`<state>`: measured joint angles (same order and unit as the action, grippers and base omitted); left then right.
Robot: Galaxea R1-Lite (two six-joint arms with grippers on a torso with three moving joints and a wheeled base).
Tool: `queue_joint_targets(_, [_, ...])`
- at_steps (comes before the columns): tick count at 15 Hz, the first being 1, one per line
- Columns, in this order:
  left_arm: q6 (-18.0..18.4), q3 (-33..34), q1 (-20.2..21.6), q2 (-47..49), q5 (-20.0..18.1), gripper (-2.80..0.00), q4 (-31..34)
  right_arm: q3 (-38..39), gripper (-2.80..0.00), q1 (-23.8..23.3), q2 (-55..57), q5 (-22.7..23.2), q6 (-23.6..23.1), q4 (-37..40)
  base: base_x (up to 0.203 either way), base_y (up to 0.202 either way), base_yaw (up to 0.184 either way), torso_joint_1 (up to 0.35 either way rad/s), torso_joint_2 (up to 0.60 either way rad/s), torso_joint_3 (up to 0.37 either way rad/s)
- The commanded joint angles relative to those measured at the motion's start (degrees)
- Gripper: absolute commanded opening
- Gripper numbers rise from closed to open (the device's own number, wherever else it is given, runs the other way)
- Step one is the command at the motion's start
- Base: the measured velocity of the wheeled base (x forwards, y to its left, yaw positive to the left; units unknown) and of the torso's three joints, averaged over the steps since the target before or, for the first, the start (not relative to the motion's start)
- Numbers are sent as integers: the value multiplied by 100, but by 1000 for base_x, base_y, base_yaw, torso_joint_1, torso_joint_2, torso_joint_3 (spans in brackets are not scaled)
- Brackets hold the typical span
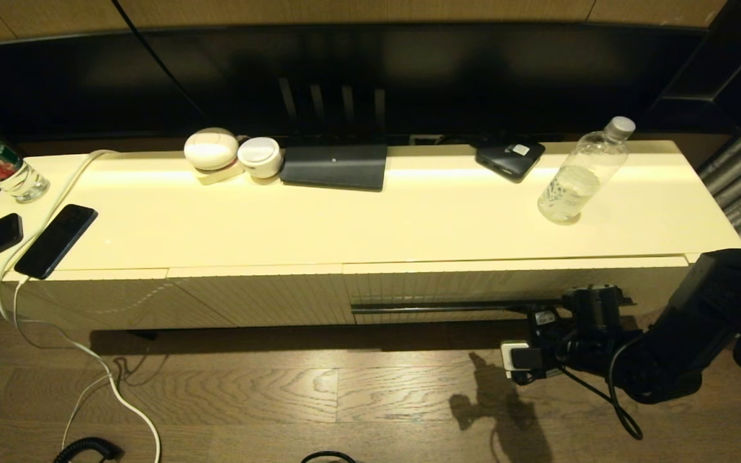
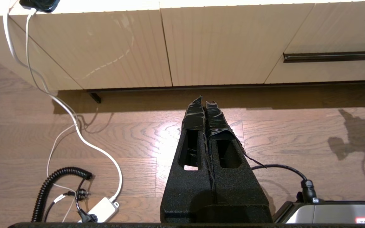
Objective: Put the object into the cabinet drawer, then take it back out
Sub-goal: Open the drawer
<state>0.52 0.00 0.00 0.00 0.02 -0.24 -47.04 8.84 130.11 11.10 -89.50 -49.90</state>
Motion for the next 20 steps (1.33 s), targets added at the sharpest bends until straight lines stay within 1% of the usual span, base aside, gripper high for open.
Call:
queue_joint_targets(1, [0, 14, 0, 0, 6, -280, -2, -155, 0, -31, 129, 24, -68, -29, 0, 0, 0, 0, 0, 0])
queue_joint_targets(7, [0, 11, 0, 0, 0, -280, -2, -470, 0, -92, 433, 94, -147, -35, 0, 0, 0, 0, 0, 0])
queue_joint_targets(14, [0, 18, 0, 0, 6, -280, -2, -640, 0, -154, 550, 130, -156, -37, 0, 0, 0, 0, 0, 0])
queue_joint_targets(20, [0, 17, 0, 0, 6, -280, -2, -361, 0, -151, 497, 130, -147, -16, 0, 0, 0, 0, 0, 0])
